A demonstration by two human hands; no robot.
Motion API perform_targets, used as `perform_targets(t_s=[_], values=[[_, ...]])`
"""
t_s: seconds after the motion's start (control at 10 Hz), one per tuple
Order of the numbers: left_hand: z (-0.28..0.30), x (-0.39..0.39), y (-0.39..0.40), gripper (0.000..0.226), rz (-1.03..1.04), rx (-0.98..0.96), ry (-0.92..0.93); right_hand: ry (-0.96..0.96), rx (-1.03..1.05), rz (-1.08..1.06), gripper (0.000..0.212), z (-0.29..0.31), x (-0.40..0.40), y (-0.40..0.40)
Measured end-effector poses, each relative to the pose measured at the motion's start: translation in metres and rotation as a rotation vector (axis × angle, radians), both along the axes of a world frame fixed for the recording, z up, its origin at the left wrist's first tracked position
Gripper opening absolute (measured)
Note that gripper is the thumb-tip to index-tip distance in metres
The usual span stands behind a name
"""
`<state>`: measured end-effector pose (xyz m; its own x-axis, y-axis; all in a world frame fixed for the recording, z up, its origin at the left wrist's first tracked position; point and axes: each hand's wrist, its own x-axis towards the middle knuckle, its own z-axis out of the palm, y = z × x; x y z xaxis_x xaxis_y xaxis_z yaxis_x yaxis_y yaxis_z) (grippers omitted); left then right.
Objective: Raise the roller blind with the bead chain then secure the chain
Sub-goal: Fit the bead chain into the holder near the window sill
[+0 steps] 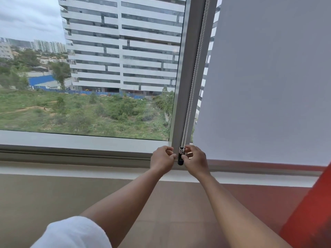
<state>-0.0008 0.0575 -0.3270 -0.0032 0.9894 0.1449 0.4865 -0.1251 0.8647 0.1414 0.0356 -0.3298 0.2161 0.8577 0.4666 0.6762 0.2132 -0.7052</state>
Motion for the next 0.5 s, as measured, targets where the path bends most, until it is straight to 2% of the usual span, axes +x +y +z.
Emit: perform_targets(t_s=[0.5], values=[[0.000,-0.001,-0.031,0.032,-0.025,0.029,0.121,0.037,-0.070,-0.075,0.030,-0.010,0.006,-0.030]])
